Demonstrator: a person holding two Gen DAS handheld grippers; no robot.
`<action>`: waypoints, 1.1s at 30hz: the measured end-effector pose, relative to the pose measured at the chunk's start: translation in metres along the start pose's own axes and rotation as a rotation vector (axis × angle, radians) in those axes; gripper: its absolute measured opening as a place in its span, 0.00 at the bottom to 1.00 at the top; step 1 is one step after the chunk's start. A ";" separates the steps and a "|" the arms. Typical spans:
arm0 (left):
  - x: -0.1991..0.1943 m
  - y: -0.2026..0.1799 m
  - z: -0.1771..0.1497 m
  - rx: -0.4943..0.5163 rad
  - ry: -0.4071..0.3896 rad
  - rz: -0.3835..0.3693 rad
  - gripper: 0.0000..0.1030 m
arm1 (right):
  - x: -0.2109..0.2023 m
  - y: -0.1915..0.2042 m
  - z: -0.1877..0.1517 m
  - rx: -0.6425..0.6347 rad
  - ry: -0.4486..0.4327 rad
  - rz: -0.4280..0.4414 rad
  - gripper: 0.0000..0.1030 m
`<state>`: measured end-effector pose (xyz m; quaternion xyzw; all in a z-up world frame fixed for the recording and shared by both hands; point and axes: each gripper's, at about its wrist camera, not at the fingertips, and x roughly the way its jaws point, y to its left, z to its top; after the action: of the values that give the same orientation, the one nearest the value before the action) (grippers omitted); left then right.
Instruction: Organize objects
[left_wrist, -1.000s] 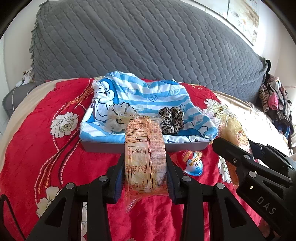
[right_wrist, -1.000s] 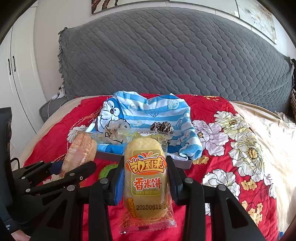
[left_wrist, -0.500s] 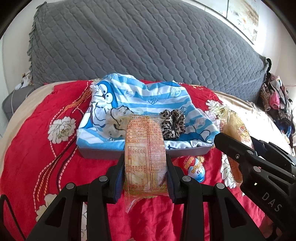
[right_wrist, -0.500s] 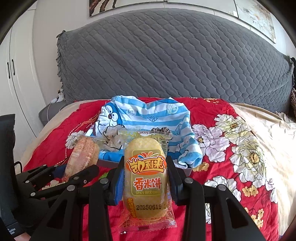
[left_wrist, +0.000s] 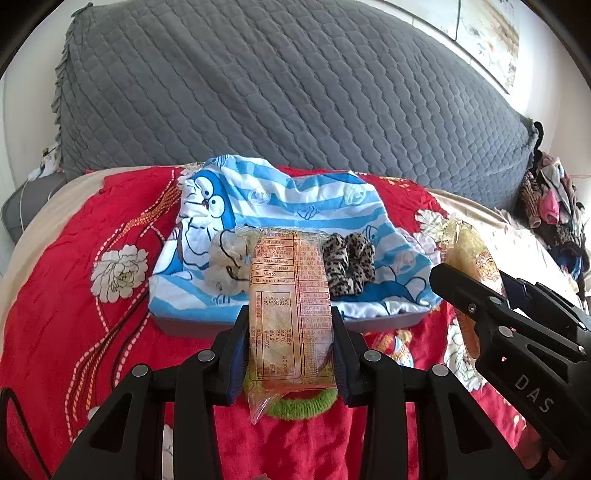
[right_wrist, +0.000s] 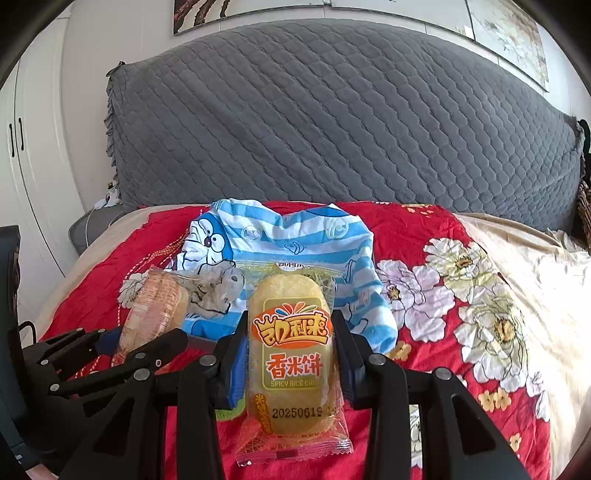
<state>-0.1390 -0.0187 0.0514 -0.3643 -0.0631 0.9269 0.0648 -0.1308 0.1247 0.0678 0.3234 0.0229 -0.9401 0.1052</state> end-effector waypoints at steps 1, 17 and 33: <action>0.000 0.001 0.001 -0.001 -0.004 0.000 0.38 | 0.002 0.000 0.001 -0.001 0.002 0.001 0.39; 0.019 0.007 0.029 0.011 -0.016 -0.008 0.38 | 0.033 -0.002 0.019 0.008 0.037 0.000 0.39; 0.029 0.008 0.049 0.046 -0.011 0.012 0.38 | 0.050 -0.012 0.035 0.021 0.057 0.011 0.39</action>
<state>-0.1939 -0.0255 0.0667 -0.3580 -0.0397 0.9305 0.0672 -0.1928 0.1232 0.0649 0.3514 0.0142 -0.9300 0.1063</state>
